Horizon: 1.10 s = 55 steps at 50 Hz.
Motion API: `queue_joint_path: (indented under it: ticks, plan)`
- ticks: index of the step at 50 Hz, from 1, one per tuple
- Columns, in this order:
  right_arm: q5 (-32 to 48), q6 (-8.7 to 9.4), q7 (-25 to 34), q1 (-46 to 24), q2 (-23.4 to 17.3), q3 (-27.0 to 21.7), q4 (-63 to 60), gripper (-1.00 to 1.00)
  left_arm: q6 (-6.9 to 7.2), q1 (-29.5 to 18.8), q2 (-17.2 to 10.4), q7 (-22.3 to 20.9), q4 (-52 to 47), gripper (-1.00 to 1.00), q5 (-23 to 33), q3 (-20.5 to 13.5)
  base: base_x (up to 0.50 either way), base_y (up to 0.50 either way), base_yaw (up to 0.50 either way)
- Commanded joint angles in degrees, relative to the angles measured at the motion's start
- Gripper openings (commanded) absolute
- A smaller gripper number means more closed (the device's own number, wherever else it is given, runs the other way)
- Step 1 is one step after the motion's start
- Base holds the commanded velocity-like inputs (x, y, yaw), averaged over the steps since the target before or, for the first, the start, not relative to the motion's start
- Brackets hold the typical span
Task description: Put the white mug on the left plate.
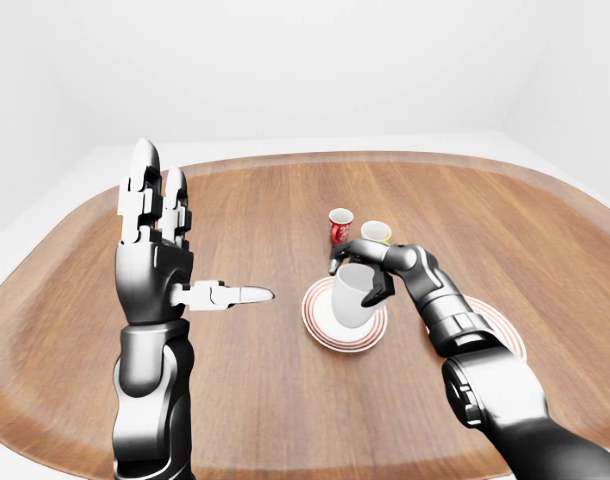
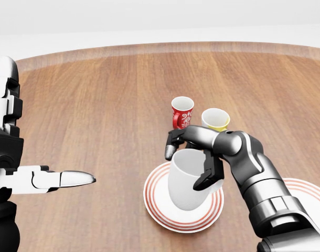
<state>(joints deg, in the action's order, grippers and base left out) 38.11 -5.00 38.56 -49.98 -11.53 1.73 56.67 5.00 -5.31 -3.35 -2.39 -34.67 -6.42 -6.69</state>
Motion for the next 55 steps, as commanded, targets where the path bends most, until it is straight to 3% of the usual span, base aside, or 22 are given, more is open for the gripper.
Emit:
queue_joint_path:
  ticks: [1, 20, 32, 55]
  plan:
    - [0.40, 0.00, -3.56, -3.47, -0.13, -0.53, 8.33, -1.00, 0.00, 0.01, -0.01, -0.04, -0.01, 1.00, 0.02, -0.02, 0.00, 0.00, 0.00]
    - [1.36, 0.00, -7.28, -7.11, 1.05, -0.10, 12.46, -1.00, 0.00, -0.10, -0.04, 0.03, 0.28, 1.00, -0.02, -0.08, 0.00, 0.00, 0.00]
    - [4.26, 0.00, -15.98, -9.12, 1.82, 0.43, 15.52, -1.00, 0.00, 0.07, -0.04, -0.01, 0.30, 1.00, -0.11, -0.15, 0.00, 0.00, 0.00]
    - [7.35, 0.00, -20.14, -7.36, 3.54, 0.76, 17.69, -1.00, 0.00, -0.11, -0.12, 0.03, 0.54, 1.00, -0.22, -0.32, 0.00, 0.00, 0.00]
